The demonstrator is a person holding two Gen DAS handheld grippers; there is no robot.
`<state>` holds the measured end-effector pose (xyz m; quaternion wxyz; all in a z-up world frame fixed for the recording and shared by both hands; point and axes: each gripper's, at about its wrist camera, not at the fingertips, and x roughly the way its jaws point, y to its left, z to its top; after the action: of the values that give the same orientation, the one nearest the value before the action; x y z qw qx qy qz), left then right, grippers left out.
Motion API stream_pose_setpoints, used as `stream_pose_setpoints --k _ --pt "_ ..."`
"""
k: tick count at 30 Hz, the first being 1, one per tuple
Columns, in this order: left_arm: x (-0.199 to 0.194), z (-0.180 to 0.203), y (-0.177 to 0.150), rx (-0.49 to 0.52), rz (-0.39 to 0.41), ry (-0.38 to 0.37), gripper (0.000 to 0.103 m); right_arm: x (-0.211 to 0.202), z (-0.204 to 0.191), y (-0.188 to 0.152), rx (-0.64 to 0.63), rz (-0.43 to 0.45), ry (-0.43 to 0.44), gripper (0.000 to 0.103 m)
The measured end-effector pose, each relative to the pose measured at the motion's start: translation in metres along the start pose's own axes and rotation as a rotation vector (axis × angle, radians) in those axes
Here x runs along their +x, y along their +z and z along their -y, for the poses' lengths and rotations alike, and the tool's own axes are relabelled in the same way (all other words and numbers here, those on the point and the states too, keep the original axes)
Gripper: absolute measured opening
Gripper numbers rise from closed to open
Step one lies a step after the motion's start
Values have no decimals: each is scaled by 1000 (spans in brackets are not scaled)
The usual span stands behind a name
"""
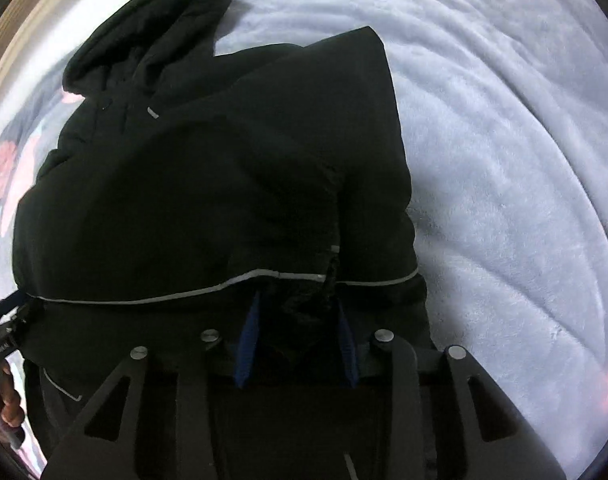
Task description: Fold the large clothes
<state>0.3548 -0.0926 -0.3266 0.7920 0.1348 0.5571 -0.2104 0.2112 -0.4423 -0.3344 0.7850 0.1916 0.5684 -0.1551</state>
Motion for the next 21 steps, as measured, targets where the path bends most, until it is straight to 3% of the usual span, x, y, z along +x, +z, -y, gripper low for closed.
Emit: stream_pose_setpoints --k 2,4,8,10,14,17,19,21 --pt "-4 -3 4 -11 -14 -19 82 -12 2 -1 -4 -11 -2 40" --pt "-18 -5 6 3 -12 -42 82 -30 4 -2 7 0 -1 51" --pt "-63 -6 10 40 90 -81 82 -86 -9 5 0 95 51 65" --pt "-76 -4 12 43 129 -109 82 -95 -28 10 -33 126 76 74" --pt "-69 10 24 40 134 -164 82 -70 -81 15 -171 97 45 74" --pt "-33 20 27 28 88 -135 82 -25 -101 15 -217 37 -3 73" --pt "4 19 22 8 11 -93 82 9 -103 13 -202 -28 -31 73" --pt "20 21 20 18 13 -73 83 15 -106 8 -234 4 -59 73"
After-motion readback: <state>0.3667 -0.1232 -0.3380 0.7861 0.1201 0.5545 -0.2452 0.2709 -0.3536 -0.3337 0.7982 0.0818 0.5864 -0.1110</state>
